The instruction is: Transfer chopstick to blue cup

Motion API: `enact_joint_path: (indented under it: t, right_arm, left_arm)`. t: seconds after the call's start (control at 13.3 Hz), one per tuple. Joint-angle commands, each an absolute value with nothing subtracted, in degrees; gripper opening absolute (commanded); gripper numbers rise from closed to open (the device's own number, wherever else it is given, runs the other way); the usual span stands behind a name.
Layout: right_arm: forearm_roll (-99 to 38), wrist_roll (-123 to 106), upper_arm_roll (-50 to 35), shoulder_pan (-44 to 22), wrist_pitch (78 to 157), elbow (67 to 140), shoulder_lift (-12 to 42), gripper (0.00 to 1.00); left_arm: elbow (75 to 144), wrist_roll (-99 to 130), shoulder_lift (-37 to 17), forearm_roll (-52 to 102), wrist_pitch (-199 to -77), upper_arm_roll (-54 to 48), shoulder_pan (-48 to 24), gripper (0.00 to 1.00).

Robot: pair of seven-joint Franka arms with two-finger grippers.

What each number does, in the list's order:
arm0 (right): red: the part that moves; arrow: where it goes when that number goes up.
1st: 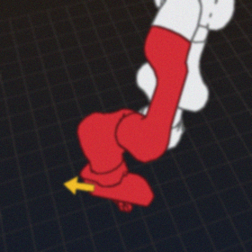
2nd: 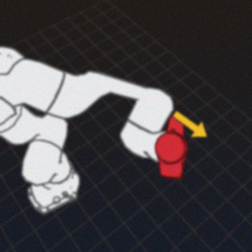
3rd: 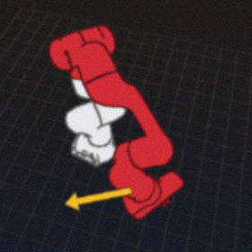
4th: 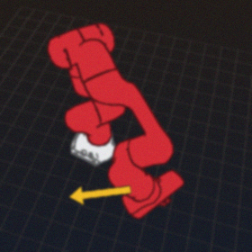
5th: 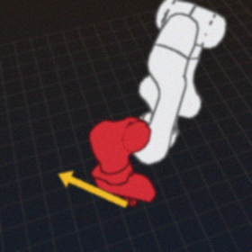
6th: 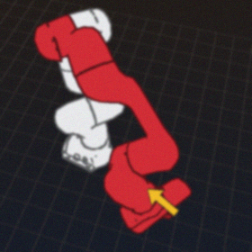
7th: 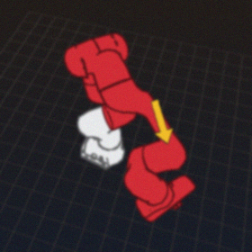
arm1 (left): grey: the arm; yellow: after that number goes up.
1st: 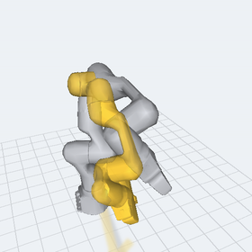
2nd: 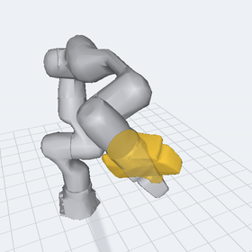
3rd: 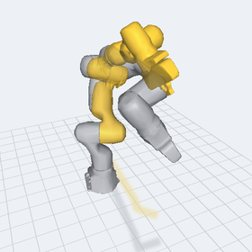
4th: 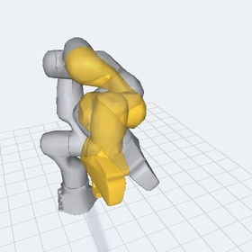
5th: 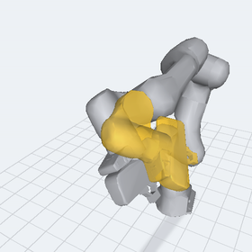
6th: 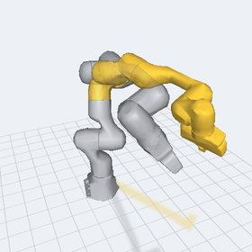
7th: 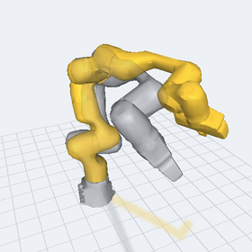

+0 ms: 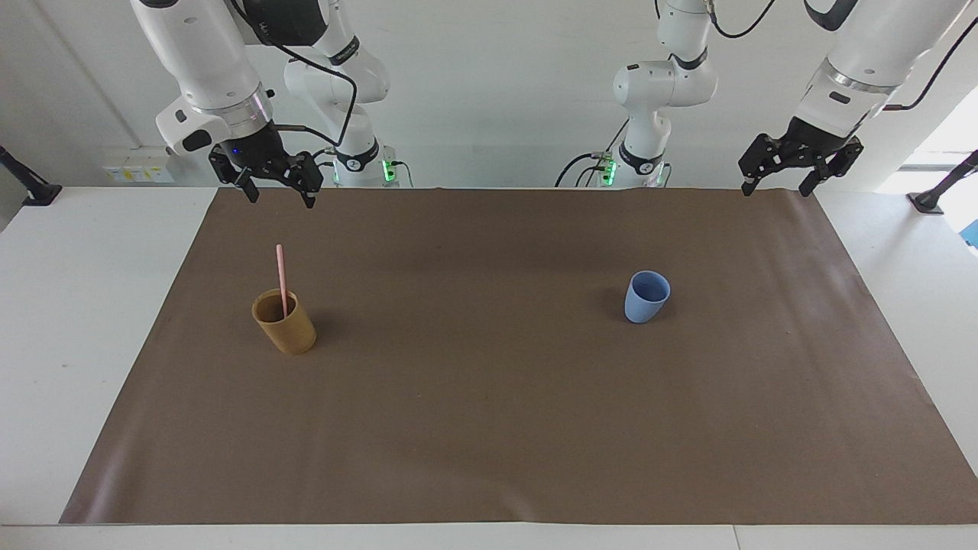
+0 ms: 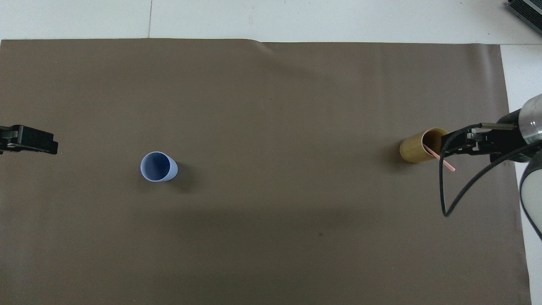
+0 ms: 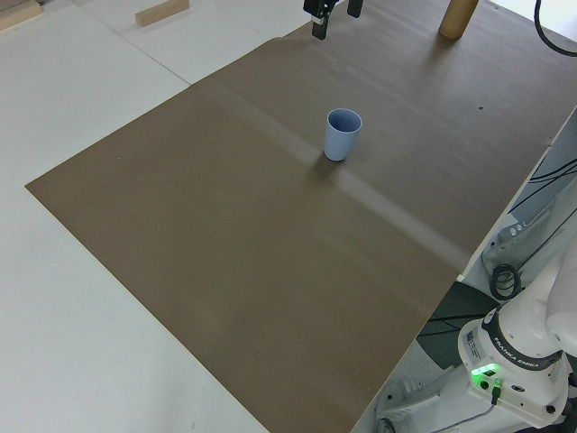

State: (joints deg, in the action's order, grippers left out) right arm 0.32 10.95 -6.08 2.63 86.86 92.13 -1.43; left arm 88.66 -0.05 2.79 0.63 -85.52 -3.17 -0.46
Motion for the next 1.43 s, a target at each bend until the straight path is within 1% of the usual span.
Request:
enact_joint_path:
  t: [0.0, 1.06, 1.21, 1.36]
  right_arm:
    - [0.0, 9.3, -6.3, 3.4, 88.6, 94.2, -3.0, 1.00]
    - [0.0, 10.4, -6.2, 3.5, 88.6, 94.2, -3.0, 1.00]
    - [0.1, 10.2, -6.1, 3.5, 90.5, 95.2, -3.3, 1.00]
    - [0.2, 9.9, -6.1, 3.6, 93.1, 98.1, -4.9, 1.00]
  left_arm:
    - [88.6, -0.3, 2.8, 0.5, -84.5, -3.3, -0.6, 1.00]
    - [89.4, -0.9, 3.6, 0.4, -83.6, -3.3, -0.1, 1.00]
    - [89.4, -0.5, 3.7, 0.4, -82.3, -3.3, 0.1, 1.00]
    - [89.4, -0.5, 3.7, 0.4, -82.4, -3.3, 0.0, 1.00]
